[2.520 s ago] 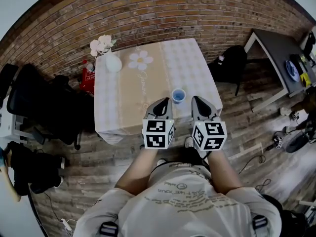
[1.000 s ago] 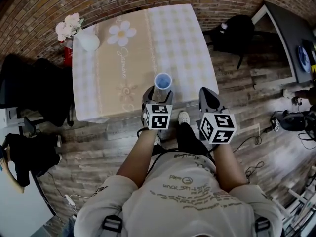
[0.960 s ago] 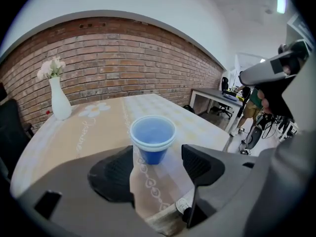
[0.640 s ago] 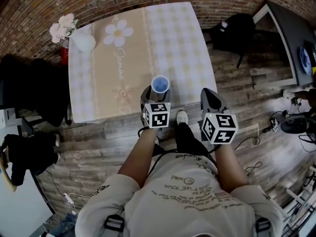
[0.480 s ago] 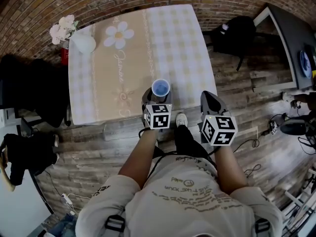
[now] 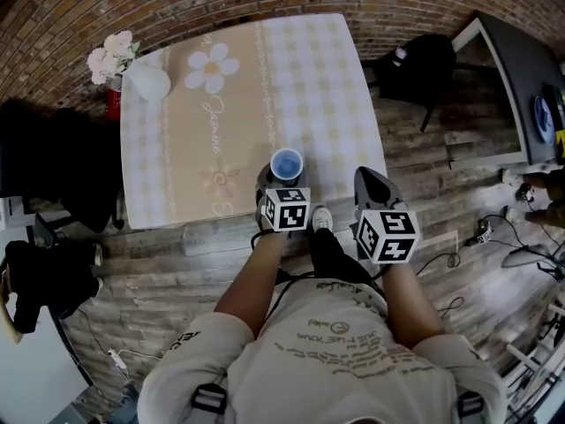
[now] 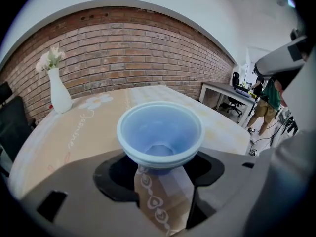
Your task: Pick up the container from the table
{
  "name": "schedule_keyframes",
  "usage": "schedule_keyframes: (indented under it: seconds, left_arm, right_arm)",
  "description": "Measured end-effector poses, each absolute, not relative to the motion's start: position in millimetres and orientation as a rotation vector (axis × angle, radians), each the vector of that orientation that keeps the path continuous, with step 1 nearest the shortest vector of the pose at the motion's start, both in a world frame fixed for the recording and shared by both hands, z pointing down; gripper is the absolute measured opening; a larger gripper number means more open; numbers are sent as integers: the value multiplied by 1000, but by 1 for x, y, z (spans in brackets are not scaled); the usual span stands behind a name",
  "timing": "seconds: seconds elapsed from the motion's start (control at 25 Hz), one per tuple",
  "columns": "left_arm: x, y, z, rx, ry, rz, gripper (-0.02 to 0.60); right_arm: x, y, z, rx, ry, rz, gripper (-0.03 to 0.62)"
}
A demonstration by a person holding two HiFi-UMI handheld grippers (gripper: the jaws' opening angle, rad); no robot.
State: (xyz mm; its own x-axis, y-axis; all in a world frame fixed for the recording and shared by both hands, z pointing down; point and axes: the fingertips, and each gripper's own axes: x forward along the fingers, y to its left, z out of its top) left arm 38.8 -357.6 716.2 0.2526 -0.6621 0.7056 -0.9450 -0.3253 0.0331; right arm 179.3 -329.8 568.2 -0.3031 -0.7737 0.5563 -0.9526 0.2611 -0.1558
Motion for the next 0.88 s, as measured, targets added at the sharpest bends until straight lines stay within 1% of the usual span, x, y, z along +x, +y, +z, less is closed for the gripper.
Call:
schedule_keyframes:
  seconds: [0.2,0.56,0.88]
  left_arm:
    - [40,-358,709,2082,-1442,768,272]
    - [40,-356,679,2110,-1441,723,270]
    - [23,-347,651,2093,-1451,742,270]
  right_arm:
    - [177,-334,565,1565,-2180,654,2]
    - [161,-331,559,1532,-2208,636,1]
    - [138,-329,541,1521,-2275,604,2]
